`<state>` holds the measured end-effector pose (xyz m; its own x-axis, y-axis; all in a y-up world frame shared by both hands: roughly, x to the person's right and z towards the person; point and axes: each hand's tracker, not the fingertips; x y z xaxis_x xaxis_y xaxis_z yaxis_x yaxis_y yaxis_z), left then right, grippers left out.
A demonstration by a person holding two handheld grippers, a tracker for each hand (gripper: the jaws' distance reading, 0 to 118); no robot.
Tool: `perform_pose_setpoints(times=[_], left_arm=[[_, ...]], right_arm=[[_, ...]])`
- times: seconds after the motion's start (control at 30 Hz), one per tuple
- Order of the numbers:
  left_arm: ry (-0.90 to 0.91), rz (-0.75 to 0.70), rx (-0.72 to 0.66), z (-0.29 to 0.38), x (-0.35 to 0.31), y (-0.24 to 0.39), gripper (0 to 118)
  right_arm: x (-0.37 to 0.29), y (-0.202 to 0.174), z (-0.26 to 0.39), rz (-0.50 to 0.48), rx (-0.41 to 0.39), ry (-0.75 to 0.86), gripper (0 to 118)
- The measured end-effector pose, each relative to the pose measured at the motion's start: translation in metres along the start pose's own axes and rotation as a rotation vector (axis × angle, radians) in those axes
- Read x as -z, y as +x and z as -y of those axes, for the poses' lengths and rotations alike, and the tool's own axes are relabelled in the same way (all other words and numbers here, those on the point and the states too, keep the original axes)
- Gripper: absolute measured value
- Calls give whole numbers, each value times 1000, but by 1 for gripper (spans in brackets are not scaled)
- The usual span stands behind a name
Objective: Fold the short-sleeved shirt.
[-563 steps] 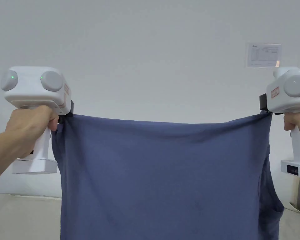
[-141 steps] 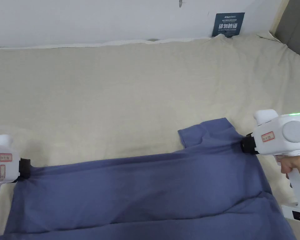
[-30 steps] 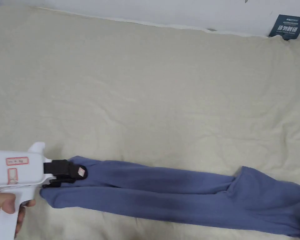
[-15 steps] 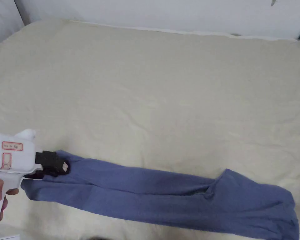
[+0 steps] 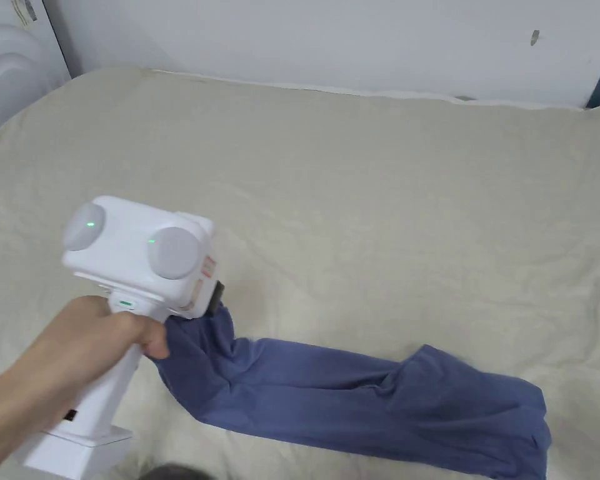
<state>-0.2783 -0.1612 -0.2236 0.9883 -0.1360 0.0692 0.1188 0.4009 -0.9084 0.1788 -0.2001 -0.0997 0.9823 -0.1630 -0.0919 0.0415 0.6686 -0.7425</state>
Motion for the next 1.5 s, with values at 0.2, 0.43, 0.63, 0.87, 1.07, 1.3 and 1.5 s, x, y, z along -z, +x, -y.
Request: perform_pose_setpoints(times=[0.2,0.43,0.63,0.87,1.07,1.3,1.5], left_arm=[[-28,-17,109,-4,21,82,7],[-53,4,201,12,75,208,114],[-6,271,173,22,50,241,102],[71,-95,14,45,40,107,0],[-75,-511,78,56,118,90,0],[58,-460,422,64,133,301,0],[148,82,216,26,57,285,0]], right_arm=[[-12,-6,9,-45,-30,-5,0],[-4,-4,13,-74,-33,-15,0],[-9,6,18,-71,34,-32,0],[-10,9,19,-81,54,-27,1],[-7,4,22,-121,55,-40,1],[-24,4,23,-102,66,-38,1],[-41,10,22,-41,72,-15,0]])
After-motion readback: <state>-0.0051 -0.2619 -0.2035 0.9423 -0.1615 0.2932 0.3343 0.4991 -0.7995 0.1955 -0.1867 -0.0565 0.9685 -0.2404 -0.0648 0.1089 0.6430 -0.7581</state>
